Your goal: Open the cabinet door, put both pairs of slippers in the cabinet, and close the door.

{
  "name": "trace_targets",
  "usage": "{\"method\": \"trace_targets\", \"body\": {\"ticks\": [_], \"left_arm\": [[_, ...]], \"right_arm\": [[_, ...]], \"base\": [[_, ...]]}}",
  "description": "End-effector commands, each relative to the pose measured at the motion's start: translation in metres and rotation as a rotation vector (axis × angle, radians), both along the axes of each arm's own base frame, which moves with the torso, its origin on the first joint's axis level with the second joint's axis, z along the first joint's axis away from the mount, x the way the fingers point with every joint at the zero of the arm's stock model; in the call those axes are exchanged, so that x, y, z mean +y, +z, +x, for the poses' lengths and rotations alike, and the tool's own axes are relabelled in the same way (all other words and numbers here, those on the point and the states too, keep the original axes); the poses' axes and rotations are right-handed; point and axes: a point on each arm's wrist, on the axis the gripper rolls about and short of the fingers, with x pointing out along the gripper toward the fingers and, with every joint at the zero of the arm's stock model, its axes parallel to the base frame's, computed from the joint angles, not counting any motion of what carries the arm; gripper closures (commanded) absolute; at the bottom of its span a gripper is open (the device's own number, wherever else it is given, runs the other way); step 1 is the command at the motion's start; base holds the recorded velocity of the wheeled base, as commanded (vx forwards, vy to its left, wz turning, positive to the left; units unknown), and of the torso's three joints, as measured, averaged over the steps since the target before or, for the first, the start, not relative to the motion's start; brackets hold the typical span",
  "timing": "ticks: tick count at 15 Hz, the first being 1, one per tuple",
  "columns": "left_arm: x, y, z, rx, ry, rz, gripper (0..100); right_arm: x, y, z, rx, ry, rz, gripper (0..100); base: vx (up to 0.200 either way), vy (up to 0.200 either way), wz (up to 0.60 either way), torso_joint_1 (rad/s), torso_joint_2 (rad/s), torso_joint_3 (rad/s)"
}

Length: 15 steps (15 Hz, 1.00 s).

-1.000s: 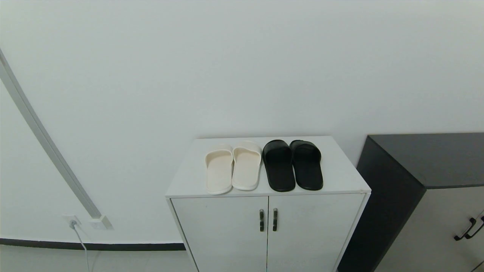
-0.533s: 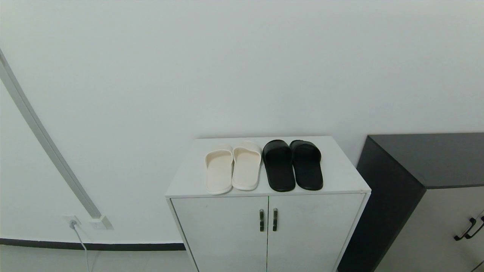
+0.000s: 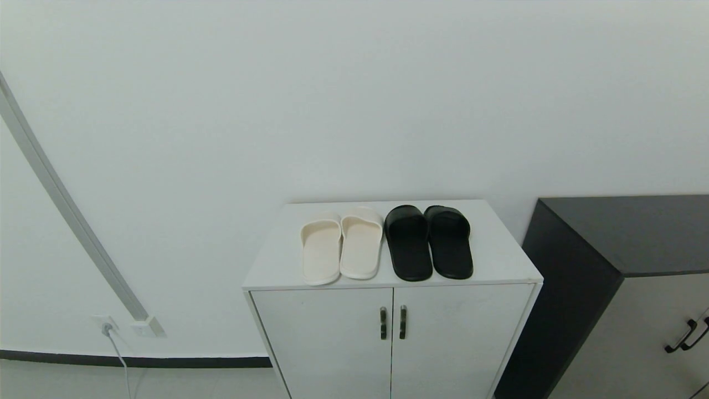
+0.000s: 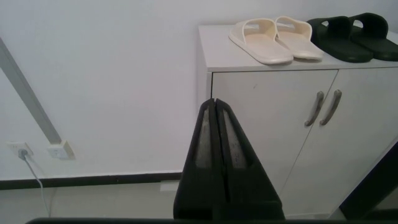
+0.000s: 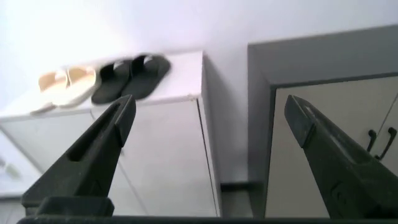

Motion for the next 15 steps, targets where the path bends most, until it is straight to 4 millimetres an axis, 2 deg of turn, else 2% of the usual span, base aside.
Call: {"method": "trace_targets", "body": {"ticks": [1, 4, 7, 10, 11, 12, 15], "left_arm": [[0.0, 0.0, 0.0, 0.001, 0.001, 0.0, 100], [0.0, 0.0, 0.0, 0.001, -0.001, 0.0, 100], [0.0, 0.0, 0.0, 0.001, -0.001, 0.0, 100], [0.0, 0.0, 0.0, 0.001, -0.001, 0.0, 100], [0.0, 0.0, 0.0, 0.001, 0.001, 0.0, 100], [0.0, 0.0, 0.0, 0.001, 0.001, 0.0, 100], [0.0, 0.0, 0.0, 0.001, -0.001, 0.0, 100]], "right_arm": [[0.003, 0.002, 0.046, 0.297, 0.116, -0.048, 0], [0.011, 0.011, 0.096, 0.368, 0.199, -0.053, 0], [0.031, 0.019, 0.133, 0.415, 0.27, -0.083, 0], [0.067, 0.034, 0.155, 0.441, 0.312, -0.041, 0], [0.073, 0.037, 0.158, 0.439, 0.317, -0.043, 0], [0.094, 0.043, 0.168, 0.442, 0.328, -0.051, 0], [0.14, 0.047, 0.196, 0.464, 0.305, -0.055, 0]], "base": [[0.0, 0.0, 0.0, 0.0, 0.0, 0.0], [0.0, 0.0, 0.0, 0.0, 0.0, 0.0], [0.0, 0.0, 0.0, 0.0, 0.0, 0.0], [0.0, 0.0, 0.0, 0.0, 0.0, 0.0], [0.0, 0.0, 0.0, 0.0, 0.0, 0.0], [0.0, 0.0, 0.0, 0.0, 0.0, 0.0], [0.0, 0.0, 0.0, 0.0, 0.0, 0.0]]}}
